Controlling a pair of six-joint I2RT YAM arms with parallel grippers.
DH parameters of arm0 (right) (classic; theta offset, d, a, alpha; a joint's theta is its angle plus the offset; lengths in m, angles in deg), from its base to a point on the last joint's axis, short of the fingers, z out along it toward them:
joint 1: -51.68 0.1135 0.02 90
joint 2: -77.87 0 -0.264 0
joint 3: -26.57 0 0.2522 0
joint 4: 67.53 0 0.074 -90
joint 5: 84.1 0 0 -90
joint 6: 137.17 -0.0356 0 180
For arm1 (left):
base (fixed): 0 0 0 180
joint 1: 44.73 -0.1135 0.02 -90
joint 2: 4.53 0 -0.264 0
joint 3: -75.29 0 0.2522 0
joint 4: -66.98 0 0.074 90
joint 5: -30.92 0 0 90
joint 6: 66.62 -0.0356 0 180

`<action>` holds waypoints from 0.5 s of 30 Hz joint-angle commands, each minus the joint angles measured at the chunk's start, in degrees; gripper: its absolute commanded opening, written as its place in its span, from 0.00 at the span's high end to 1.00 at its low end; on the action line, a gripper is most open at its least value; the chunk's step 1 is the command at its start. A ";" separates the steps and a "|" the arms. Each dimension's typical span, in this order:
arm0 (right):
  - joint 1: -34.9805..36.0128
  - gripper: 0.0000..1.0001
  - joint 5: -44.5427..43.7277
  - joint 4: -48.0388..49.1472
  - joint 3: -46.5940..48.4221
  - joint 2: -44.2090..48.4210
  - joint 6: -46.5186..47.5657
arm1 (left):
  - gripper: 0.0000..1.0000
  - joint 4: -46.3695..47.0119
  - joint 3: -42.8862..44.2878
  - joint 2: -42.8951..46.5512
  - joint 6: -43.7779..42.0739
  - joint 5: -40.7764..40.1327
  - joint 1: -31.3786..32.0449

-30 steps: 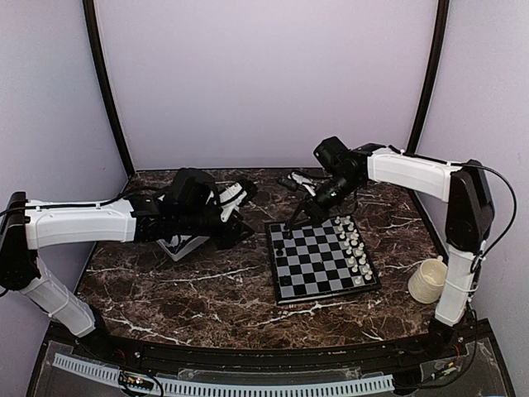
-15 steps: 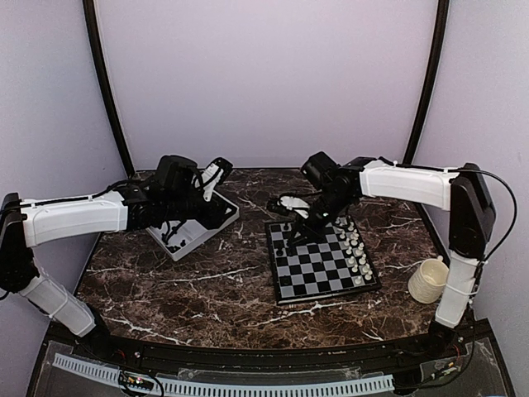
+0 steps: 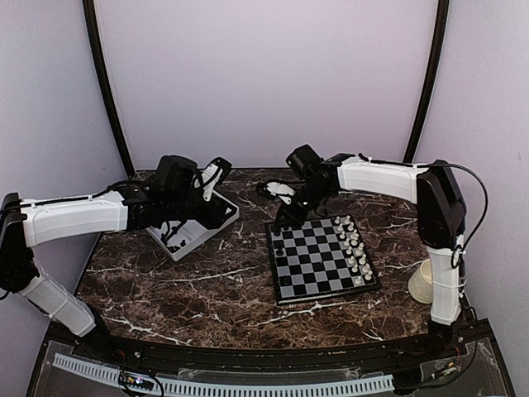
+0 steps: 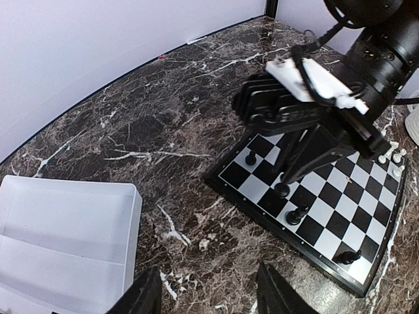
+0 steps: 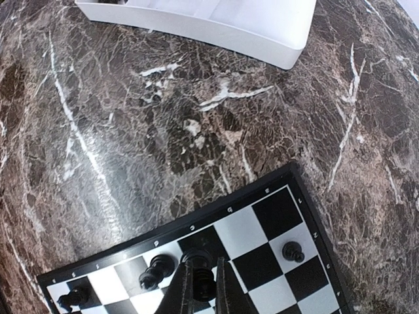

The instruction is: Set up the chess pieces on the board

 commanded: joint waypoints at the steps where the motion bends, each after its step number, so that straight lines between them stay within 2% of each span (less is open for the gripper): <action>1: -0.26 0.99 -0.96 0.69 4.90 -4.00 -1.78 | 0.48 -0.67 1.11 0.27 0.80 0.25 -0.25; 15: 0.65 0.98 1.54 -0.78 0.35 -4.08 1.05 | 0.48 -1.42 1.73 -0.30 0.79 0.75 -0.25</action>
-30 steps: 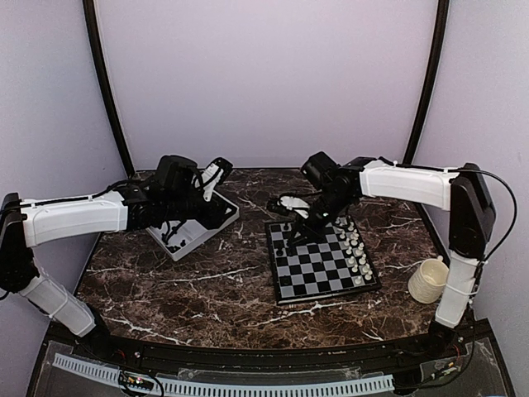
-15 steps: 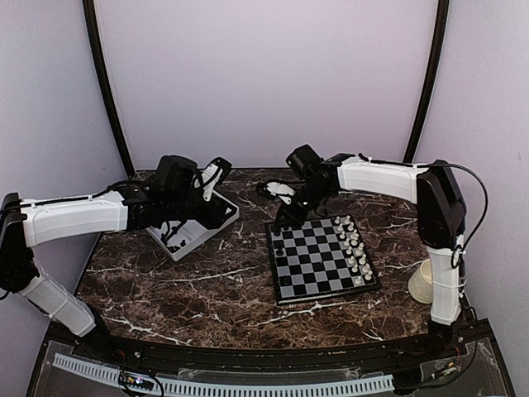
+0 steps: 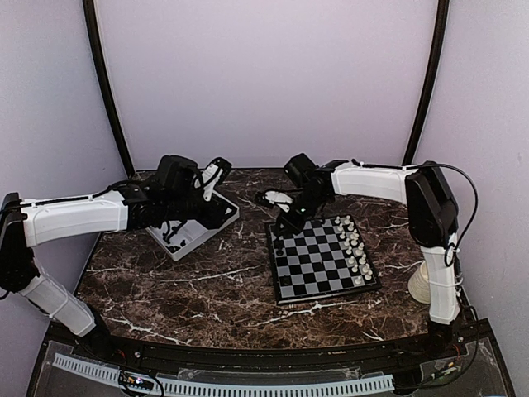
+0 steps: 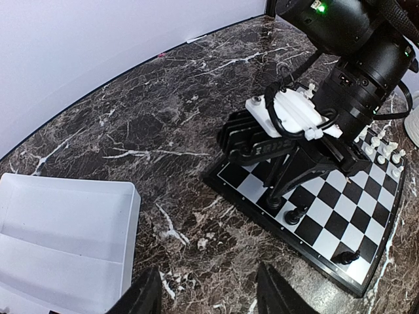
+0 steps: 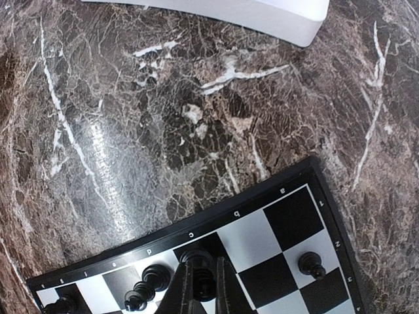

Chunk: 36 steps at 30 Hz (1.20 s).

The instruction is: Set up the chess pieces on the board

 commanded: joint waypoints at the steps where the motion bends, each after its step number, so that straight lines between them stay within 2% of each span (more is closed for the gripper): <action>1: 0.73 0.98 0.37 -0.46 -2.44 1.21 1.12 | 0.48 -1.12 1.66 -0.33 0.30 0.74 -0.30; 21: 3.35 0.98 -3.01 0.67 -9.82 5.81 1.63 | 0.48 -1.67 2.12 -1.00 0.65 0.86 -0.25; 36: 4.20 0.97 -7.99 1.61 -8.10 4.41 0.35 | 0.48 -2.20 2.48 -1.74 0.57 2.49 -0.28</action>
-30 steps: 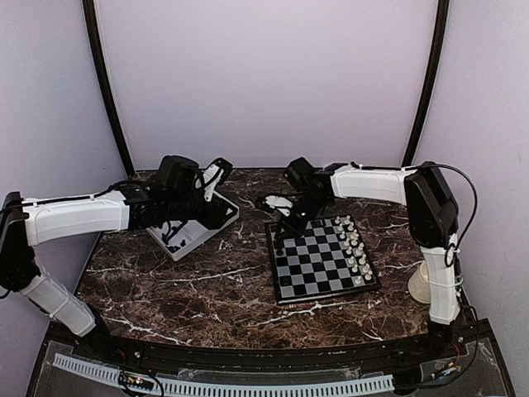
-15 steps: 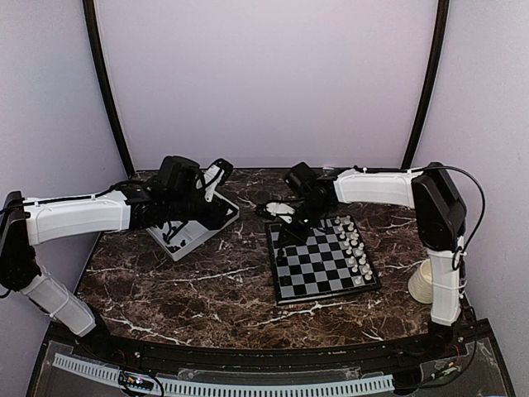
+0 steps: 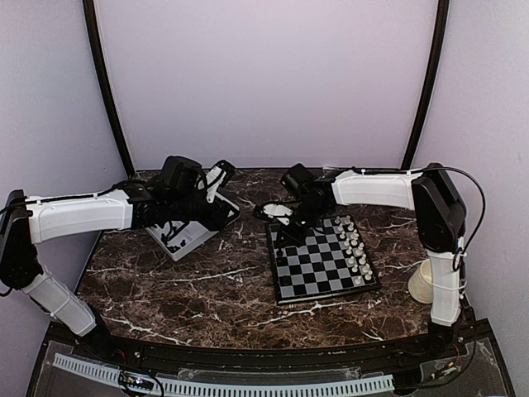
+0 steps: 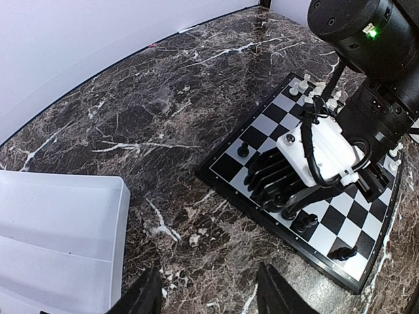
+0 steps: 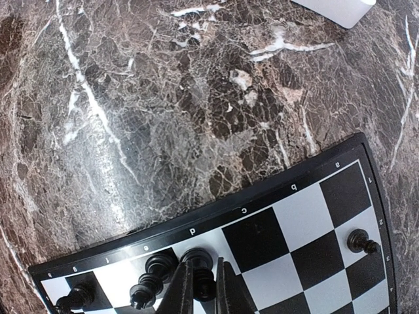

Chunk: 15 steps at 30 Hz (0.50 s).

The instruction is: Set up the chess pieces on the board

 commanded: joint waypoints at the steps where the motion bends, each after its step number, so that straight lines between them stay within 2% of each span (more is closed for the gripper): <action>1: 0.55 0.97 -3.68 -0.20 0.37 -0.05 -0.80 | 0.48 -1.13 1.41 0.19 0.24 0.61 -0.19; 6: 0.90 0.94 -3.90 -0.20 0.28 -0.05 -0.82 | 0.48 -1.16 1.56 0.18 0.28 0.71 -0.26; 9: 1.01 0.87 -3.88 -0.29 0.27 0.04 -0.93 | 0.48 -1.22 1.63 0.22 0.28 0.80 -0.23; 15: 1.13 0.80 -3.07 -0.84 0.23 0.68 -0.85 | 0.48 -1.27 1.59 0.32 0.25 0.72 -0.19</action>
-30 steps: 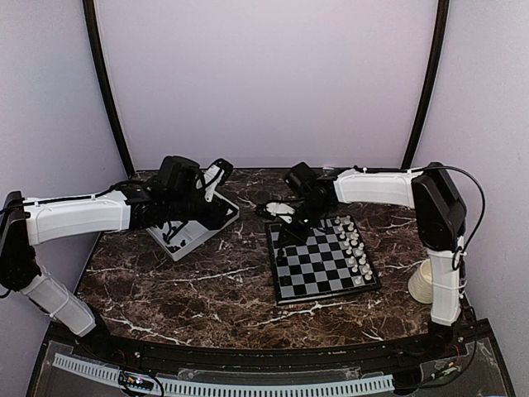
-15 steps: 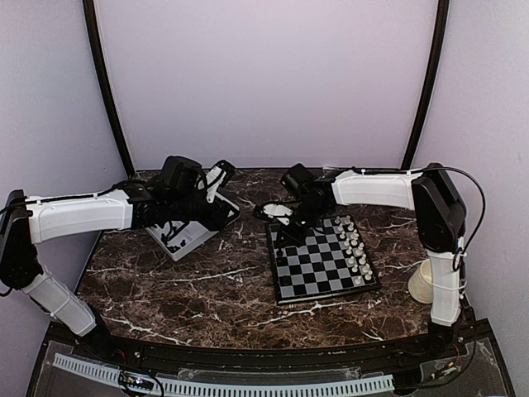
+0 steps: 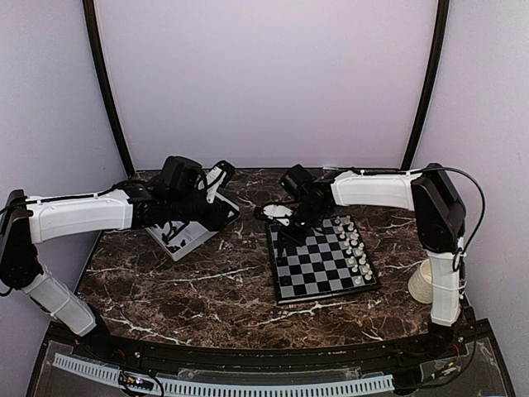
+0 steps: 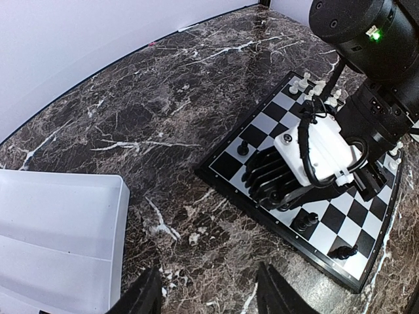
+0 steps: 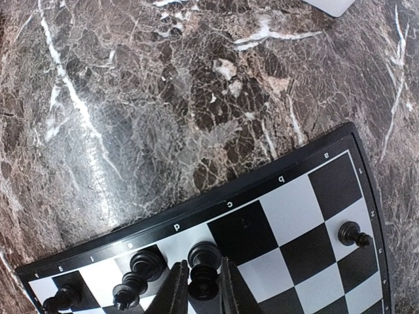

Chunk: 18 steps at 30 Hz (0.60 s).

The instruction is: Set up the chess pieces on the board

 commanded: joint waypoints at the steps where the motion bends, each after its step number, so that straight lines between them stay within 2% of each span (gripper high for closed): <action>1: 0.70 0.80 0.08 -1.27 0.19 0.86 -0.17 | 0.48 -1.03 1.59 0.43 0.25 0.54 -0.17; 7: 0.69 0.77 2.15 -1.48 -0.02 1.71 -0.38 | 0.48 -1.03 1.64 0.28 0.24 0.71 -0.16; 18: 0.65 0.85 3.76 -2.69 1.42 0.48 -0.69 | 0.48 -1.12 1.67 0.15 0.13 0.81 -0.17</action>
